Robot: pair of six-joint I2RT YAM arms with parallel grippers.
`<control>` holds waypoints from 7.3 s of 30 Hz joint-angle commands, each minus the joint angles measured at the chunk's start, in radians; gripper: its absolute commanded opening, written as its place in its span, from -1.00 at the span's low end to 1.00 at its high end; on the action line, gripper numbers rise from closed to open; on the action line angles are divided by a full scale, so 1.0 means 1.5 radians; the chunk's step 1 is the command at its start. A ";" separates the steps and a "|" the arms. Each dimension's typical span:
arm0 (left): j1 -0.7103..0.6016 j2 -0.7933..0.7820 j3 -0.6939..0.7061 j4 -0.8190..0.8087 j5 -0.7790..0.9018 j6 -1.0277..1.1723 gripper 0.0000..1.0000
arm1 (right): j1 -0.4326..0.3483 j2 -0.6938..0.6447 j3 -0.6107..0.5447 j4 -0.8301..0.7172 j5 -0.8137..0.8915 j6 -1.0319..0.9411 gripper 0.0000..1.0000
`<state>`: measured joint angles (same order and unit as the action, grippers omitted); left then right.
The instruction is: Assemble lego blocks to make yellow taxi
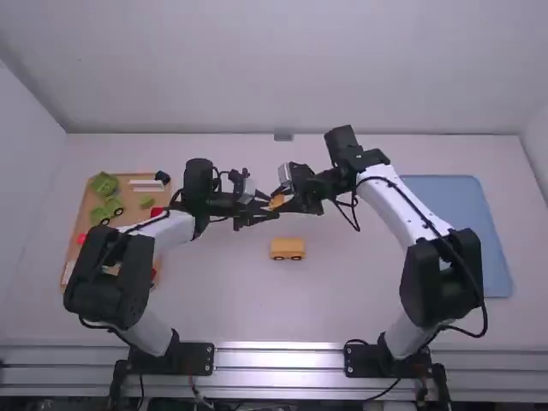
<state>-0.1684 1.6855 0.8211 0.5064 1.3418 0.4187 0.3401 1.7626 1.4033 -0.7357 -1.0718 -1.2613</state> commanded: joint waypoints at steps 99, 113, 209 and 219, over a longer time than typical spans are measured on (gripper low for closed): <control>0.121 -0.017 -0.022 -0.578 -0.257 0.533 0.98 | -0.074 -0.087 -0.116 0.399 0.416 0.719 0.97; 0.113 0.034 -0.112 -0.359 -0.204 0.490 0.98 | -0.124 -0.127 -0.116 0.028 -0.063 -0.002 0.98; -0.052 0.066 -0.078 -0.132 -0.226 0.277 -0.92 | -0.082 0.279 -0.495 0.937 -0.060 0.187 0.98; -0.073 0.102 -0.056 -0.150 -0.225 0.277 -0.92 | -0.067 0.279 -0.461 0.862 -0.036 0.173 0.29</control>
<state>-0.2584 1.8194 0.7311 0.2848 0.9756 0.8371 0.2382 2.1654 0.6834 0.5694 -1.1358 -0.9817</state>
